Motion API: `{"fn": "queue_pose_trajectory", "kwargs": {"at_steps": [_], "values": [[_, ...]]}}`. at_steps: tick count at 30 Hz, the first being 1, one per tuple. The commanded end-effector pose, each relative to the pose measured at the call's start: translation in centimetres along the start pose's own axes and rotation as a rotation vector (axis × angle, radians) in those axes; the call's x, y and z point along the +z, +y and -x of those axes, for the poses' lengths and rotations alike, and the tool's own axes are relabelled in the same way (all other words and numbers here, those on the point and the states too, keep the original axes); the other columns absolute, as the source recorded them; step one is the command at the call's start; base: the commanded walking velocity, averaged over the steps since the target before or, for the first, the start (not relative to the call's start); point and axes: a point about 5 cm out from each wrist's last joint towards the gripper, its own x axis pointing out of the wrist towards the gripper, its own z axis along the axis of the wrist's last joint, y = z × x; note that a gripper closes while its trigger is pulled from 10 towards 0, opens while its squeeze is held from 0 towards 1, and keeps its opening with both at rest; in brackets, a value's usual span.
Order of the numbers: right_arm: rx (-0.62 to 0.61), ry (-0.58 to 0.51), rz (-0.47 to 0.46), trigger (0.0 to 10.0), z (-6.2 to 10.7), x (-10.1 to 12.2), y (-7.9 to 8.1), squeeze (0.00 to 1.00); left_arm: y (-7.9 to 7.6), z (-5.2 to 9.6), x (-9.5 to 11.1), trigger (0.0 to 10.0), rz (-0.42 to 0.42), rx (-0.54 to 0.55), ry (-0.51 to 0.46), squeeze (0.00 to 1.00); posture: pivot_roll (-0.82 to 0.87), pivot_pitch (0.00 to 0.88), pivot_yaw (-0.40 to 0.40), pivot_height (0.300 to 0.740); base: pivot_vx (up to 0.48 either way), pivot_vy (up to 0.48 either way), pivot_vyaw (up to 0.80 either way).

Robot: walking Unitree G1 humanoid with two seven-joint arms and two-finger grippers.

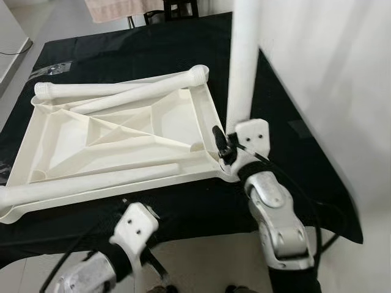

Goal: Building children table

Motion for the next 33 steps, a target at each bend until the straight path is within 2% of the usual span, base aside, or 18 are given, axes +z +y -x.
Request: {"fn": "queue_pose_trajectory", "kwargs": {"at_steps": [1,4,5,7,8,10,13,18,23,26,30,33], "values": [[0.015,0.098,-0.042,10.0,0.7,-2.1,-0.2,0.0,0.2,0.3,-0.5,10.0,-0.009,0.007,0.024,0.0,0.0,0.172,0.055,0.74,0.0,0.0,0.0],[0.148,0.083,-0.088,10.0,1.6,-2.2,-0.8,0.0,1.2,0.4,-0.6,10.0,-0.023,0.033,0.029,0.0,-0.01,0.168,0.062,0.74,0.0,0.0,0.0],[0.148,0.083,-0.088,10.0,1.6,-2.2,-0.8,0.0,1.2,0.4,-0.6,10.0,-0.023,0.033,0.029,0.0,-0.01,0.168,0.062,0.74,0.0,0.0,0.0],[0.249,0.111,-0.059,10.0,2.7,-3.3,-1.5,0.0,2.3,0.4,-0.3,10.0,-0.03,0.065,0.02,0.0,-0.01,0.169,0.065,0.74,0.0,0.0,0.0],[0.3,0.137,-0.014,10.0,3.0,-3.8,-1.6,0.0,2.7,0.3,0.0,10.0,-0.031,0.078,0.01,0.0,-0.01,0.169,0.072,0.74,0.0,0.0,0.0],[0.3,0.137,-0.014,10.0,3.0,-3.8,-1.6,0.0,2.7,0.3,0.0,10.0,-0.031,0.078,0.01,0.0,-0.01,0.169,0.072,0.74,0.0,0.0,0.0],[0.356,0.163,0.039,10.0,3.0,-4.3,-1.5,0.0,3.2,0.2,0.5,10.0,-0.036,0.09,-0.004,0.0,0.0,0.166,0.074,0.74,0.0,0.0,0.0],[0.464,0.157,0.051,10.0,1.8,-4.0,-1.6,0.0,4.3,0.0,1.2,10.0,-0.051,0.112,-0.028,0.0,0.0,0.168,0.072,0.74,0.0,0.0,0.0],[0.424,0.179,0.021,10.0,0.6,-4.3,-2.6,0.0,5.1,-0.1,2.0,10.0,-0.057,0.138,-0.054,0.0,0.0,0.169,0.068,0.74,0.0,0.0,0.0],[0.294,0.202,-0.024,10.0,-0.2,-5.2,-3.7,0.0,6.8,-0.3,3.6,10.0,-0.05,0.176,-0.118,0.0,0.0,0.172,0.064,0.74,0.0,0.0,0.0],[0.253,0.214,-0.05,10.0,-0.3,-5.6,-3.9,0.0,7.4,-0.4,4.3,10.0,-0.042,0.186,-0.144,0.0,-0.01,0.171,0.065,0.74,0.0,0.0,0.0],[0.069,0.25,-0.081,10.0,-0.5,-7.0,-4.8,0.0,8.8,-1.1,7.7,10.0,0.015,0.146,-0.274,0.0,-0.01,0.173,0.072,0.74,0.0,0.0,0.0]]}}
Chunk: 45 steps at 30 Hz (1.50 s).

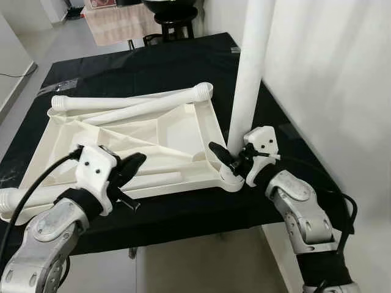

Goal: Building children table

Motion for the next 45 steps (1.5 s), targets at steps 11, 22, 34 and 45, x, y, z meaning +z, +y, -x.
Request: {"fn": "queue_pose_trajectory", "kwargs": {"at_steps": [11,22,34,45], "values": [[-0.327,0.212,0.075,10.0,1.1,-3.6,-0.8,0.0,1.0,-2.8,4.7,10.0,0.115,-0.226,-0.165,0.0,-0.03,0.164,0.093,0.74,0.0,0.0,0.0],[-0.237,0.136,0.079,10.0,0.3,-1.7,2.6,0.0,-0.5,-6.8,5.4,10.0,0.124,-0.481,-0.151,0.0,-0.06,0.146,0.108,0.74,0.0,0.0,0.0],[-0.211,0.049,-0.063,10.0,-0.3,-0.3,4.1,0.0,-1.6,-9.6,9.0,10.0,0.269,-0.736,-0.257,1.0,-0.06,0.148,0.116,0.74,0.0,0.0,0.0],[0.03,-0.112,-0.037,10.0,-0.8,2.4,7.2,0.0,-1.8,-11.7,9.3,10.0,0.209,-0.789,-0.228,1.0,-0.07,0.146,0.122,0.74,0.0,0.0,0.0]]}}
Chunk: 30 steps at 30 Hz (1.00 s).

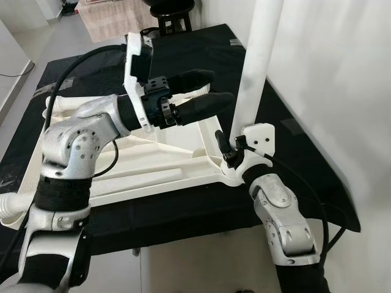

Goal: Building children table

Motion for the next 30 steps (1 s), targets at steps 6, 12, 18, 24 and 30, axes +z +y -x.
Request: {"fn": "queue_pose_trajectory", "kwargs": {"at_steps": [6,12,18,24,30], "values": [[0.252,-0.055,0.04,10.0,0.0,0.8,3.6,0.0,1.4,-1.0,0.1,10.0,-0.023,0.043,0.011,0.0,-0.07,0.146,0.125,0.74,0.0,0.0,0.0],[0.326,-0.062,0.091,10.0,0.2,0.9,4.4,0.0,1.0,-1.7,0.2,10.0,-0.008,-0.004,0.002,0.0,-0.07,0.142,0.132,0.74,0.0,0.0,0.0],[0.374,-0.063,0.144,10.0,0.1,0.8,4.8,0.0,0.5,-2.2,0.4,10.0,0.007,-0.061,-0.016,0.0,-0.07,0.132,0.133,0.74,0.0,0.0,0.0],[0.368,-0.058,0.225,10.0,-0.9,1.1,4.1,0.0,-0.3,-1.5,1.0,0.0,0.037,-0.115,-0.045,0.0,-0.07,0.115,0.127,0.74,0.0,0.0,0.0],[0.326,-0.059,0.27,10.0,-2.2,1.6,2.9,0.0,-1.0,-0.6,1.7,0.0,0.06,-0.159,-0.068,0.0,-0.06,0.086,0.113,0.74,0.0,0.0,0.0]]}}
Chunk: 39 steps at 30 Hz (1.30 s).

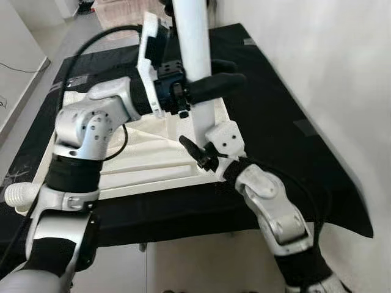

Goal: Building children table

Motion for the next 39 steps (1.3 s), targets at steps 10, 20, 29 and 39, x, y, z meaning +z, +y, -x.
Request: {"fn": "queue_pose_trajectory", "kwargs": {"at_steps": [10,20,29,39], "values": [[0.181,-0.073,-0.119,10.0,-1.3,1.7,-0.6,1.0,-3.6,3.5,0.0,0.0,0.153,-0.287,0.039,0.0,-0.07,0.038,0.092,0.74,0.0,0.0,0.0],[0.623,-0.023,-0.091,10.0,-0.6,1.3,0.3,0.0,-6.1,4.3,-0.8,0.0,0.182,-0.534,0.152,0.0,-0.08,0.008,0.079,0.74,0.0,0.0,0.0],[0.867,-0.044,-0.152,0.0,0.2,1.7,1.4,0.0,-7.0,4.1,-0.6,0.0,0.215,-0.643,0.118,0.0,-0.09,0.0,0.077,0.74,0.0,0.0,0.0],[0.792,0.015,-0.17,0.0,-0.2,0.5,0.4,0.0,-6.9,4.3,-1.2,0.0,0.2,-0.613,0.102,0.0,-0.09,0.008,0.073,0.74,0.0,0.0,0.0]]}}
